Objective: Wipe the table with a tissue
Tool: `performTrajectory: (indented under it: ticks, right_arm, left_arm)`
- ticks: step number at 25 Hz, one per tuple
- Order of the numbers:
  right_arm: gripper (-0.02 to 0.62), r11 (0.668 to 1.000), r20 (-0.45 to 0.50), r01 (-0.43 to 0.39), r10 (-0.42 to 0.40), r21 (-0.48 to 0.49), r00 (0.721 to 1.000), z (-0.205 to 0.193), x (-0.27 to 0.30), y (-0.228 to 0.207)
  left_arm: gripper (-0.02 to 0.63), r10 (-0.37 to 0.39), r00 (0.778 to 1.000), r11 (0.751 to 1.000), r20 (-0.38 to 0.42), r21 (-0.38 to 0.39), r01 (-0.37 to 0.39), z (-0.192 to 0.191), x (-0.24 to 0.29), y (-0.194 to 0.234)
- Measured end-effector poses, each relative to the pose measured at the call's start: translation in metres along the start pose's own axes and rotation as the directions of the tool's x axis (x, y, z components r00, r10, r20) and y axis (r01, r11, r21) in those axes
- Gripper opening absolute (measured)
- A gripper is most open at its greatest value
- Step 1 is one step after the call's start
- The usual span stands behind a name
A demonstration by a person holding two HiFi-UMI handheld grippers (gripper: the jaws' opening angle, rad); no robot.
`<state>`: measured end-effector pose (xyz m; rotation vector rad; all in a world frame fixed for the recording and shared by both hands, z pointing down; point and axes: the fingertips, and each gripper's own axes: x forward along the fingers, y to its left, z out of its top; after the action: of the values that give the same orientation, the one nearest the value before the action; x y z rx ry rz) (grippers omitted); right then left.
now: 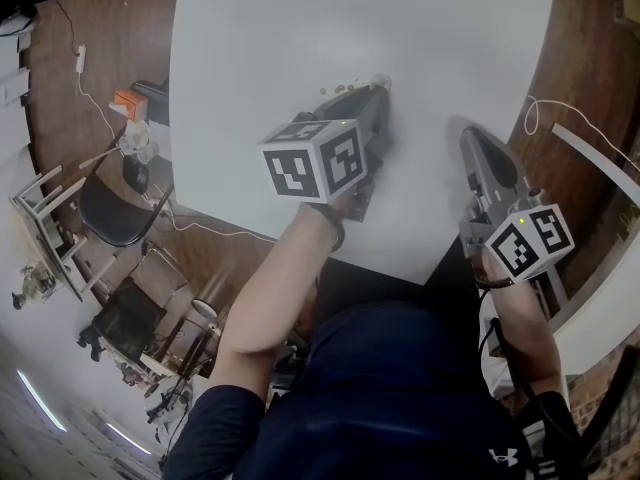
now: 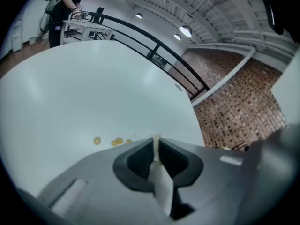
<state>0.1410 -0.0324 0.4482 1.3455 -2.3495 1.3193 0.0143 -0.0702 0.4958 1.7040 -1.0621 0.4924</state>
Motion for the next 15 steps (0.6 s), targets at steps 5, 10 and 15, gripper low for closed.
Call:
performTrajectory:
  ticks: [5, 10, 15]
  right_arm:
    - [0.011, 1.000, -0.007, 0.004, -0.004, 0.002, 1.000, -0.003, 0.001, 0.001]
    - [0.011, 1.000, -0.006, 0.007, -0.007, 0.002, 1.000, -0.003, 0.001, 0.001]
    - [0.011, 1.000, -0.011, 0.010, -0.010, 0.003, 1.000, -0.005, 0.002, 0.002]
  left_arm:
    - [0.035, 0.016, 1.000, 1.000, 0.005, 0.021, -0.016, 0.002, -0.003, 0.005]
    - [0.035, 0.034, 0.999, 0.999, 0.016, 0.017, -0.034, 0.005, -0.006, 0.013]
    - [0.035, 0.042, 0.999, 0.999, 0.025, 0.003, -0.042, 0.008, -0.010, 0.021]
